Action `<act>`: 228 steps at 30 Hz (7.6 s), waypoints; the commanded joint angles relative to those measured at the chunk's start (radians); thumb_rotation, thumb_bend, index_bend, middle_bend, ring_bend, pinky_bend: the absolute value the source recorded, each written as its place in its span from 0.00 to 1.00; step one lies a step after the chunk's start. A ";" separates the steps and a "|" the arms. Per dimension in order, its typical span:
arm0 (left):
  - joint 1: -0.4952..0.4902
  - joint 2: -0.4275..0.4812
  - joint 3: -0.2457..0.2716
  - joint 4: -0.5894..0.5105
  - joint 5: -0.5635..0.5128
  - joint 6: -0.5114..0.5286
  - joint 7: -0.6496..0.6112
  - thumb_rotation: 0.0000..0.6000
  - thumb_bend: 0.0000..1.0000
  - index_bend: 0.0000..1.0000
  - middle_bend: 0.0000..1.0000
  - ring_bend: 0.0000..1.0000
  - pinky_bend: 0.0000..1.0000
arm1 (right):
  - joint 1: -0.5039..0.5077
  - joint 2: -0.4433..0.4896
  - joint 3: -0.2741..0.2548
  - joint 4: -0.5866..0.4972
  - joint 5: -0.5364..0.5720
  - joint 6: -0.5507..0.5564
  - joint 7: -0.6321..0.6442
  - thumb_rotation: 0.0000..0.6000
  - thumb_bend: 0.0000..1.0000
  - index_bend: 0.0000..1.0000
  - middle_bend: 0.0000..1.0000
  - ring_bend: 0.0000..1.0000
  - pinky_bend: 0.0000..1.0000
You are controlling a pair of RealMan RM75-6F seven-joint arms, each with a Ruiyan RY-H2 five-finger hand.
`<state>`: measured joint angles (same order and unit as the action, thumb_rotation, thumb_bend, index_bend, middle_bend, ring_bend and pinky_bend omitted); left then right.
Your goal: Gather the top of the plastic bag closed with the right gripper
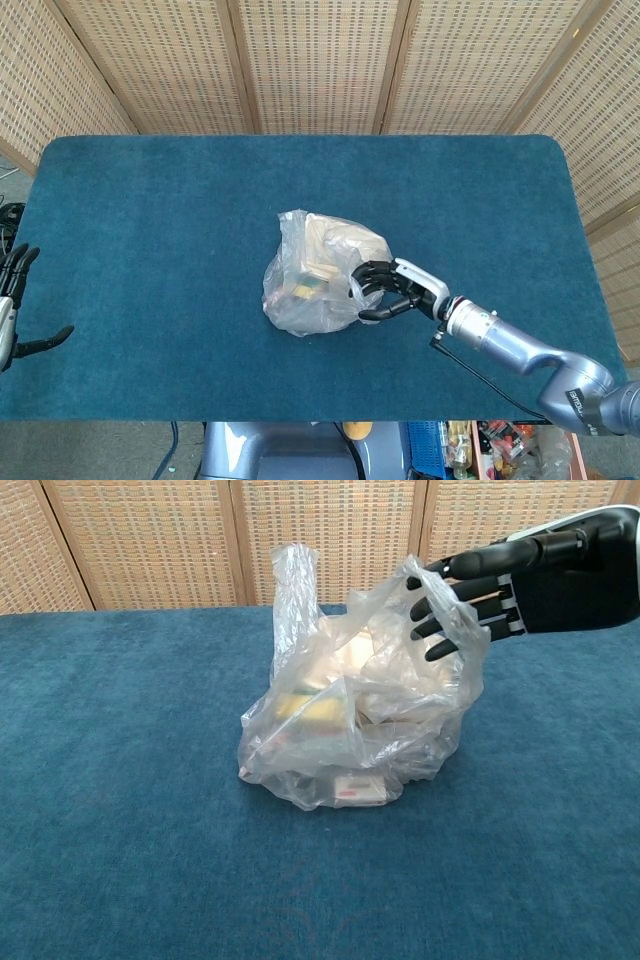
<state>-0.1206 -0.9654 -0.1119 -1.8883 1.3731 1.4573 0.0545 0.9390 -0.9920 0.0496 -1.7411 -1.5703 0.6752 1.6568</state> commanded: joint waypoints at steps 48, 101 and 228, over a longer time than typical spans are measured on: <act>-0.015 0.004 0.002 0.000 -0.011 -0.026 -0.007 1.00 0.16 0.00 0.00 0.00 0.00 | 0.218 0.069 -0.136 -0.025 -0.138 0.019 0.442 1.00 0.00 0.53 0.57 0.39 0.34; -0.041 0.007 -0.006 0.013 -0.063 -0.077 -0.022 1.00 0.16 0.00 0.00 0.00 0.00 | 0.230 -0.063 0.077 0.022 0.038 -0.005 0.543 1.00 0.00 0.41 0.37 0.17 0.07; -0.800 -0.504 -0.135 0.616 0.407 -0.044 0.025 1.00 0.44 0.71 0.00 0.00 0.11 | 0.161 0.023 -0.204 0.008 0.070 0.263 0.280 1.00 0.03 0.72 0.74 0.40 0.30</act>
<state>-0.9187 -1.4781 -0.2532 -1.2635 1.7726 1.4073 0.0682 1.1277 -0.9597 -0.1915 -1.6961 -1.5507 0.9476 1.9917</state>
